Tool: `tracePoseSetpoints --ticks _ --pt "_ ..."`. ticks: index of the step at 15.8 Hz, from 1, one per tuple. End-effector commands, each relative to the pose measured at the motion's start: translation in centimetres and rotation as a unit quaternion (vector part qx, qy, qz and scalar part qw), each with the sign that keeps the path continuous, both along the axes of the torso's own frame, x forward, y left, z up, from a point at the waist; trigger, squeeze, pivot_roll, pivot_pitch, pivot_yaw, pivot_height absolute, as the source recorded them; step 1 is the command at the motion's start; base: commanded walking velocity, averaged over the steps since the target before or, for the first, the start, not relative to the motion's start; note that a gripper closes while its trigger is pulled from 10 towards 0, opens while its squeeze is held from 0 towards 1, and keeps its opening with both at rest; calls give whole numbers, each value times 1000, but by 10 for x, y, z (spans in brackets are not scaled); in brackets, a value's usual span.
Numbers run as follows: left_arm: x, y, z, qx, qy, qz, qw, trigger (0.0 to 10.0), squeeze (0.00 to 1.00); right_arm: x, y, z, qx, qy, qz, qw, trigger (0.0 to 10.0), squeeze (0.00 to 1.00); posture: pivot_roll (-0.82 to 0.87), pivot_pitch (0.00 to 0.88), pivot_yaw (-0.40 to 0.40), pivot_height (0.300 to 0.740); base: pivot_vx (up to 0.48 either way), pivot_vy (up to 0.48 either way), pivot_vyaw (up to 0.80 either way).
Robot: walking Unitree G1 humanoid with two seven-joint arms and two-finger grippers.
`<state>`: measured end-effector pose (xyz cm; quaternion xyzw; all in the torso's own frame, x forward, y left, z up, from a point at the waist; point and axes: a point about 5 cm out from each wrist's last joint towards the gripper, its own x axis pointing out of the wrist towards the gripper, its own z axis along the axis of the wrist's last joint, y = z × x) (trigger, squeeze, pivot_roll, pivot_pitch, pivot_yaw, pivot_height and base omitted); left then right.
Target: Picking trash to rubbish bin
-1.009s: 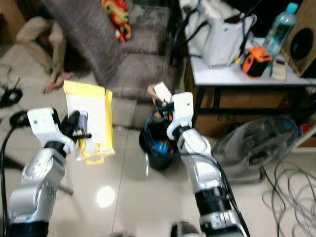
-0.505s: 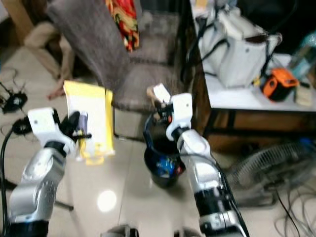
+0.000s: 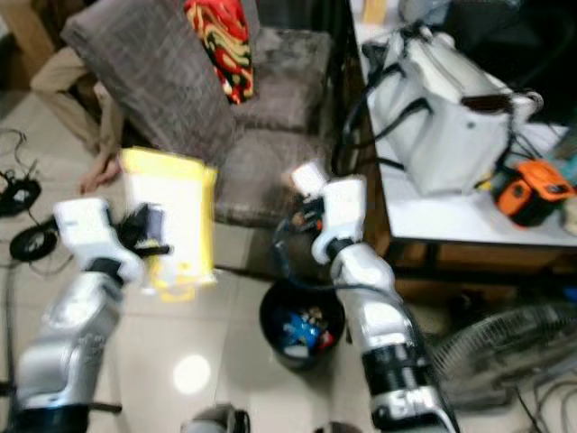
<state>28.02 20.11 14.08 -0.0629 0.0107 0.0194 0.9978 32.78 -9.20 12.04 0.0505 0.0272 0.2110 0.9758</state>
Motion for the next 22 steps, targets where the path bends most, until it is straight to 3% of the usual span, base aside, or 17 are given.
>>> tracePoseSetpoints --ticks 1,6,11,17,22 --pt "-3 0 -1 1 3 3 1000 10000 0 0 -11 -6 -15 4 -15 1000 10000 0 -6 146 18 740 0 0 0" --pt "-6 3 -2 1 5 9 1000 10000 0 1 -12 -12 -15 14 -17 1000 10000 0 -3 166 26 740 0 0 0" --pt "-17 1 -19 -1 37 -2 999 10000 0 2 -8 -24 4 50 -26 998 10000 0 18 193 45 740 0 0 0" --pt "-47 9 -51 16 106 -16 994 10000 0 2 -12 -51 20 122 -57 991 10000 0 64 258 96 740 0 0 0" --pt "-69 10 -51 19 125 -22 992 10000 0 11 -24 -68 -2 179 -89 980 10000 0 120 309 117 740 0 0 0"
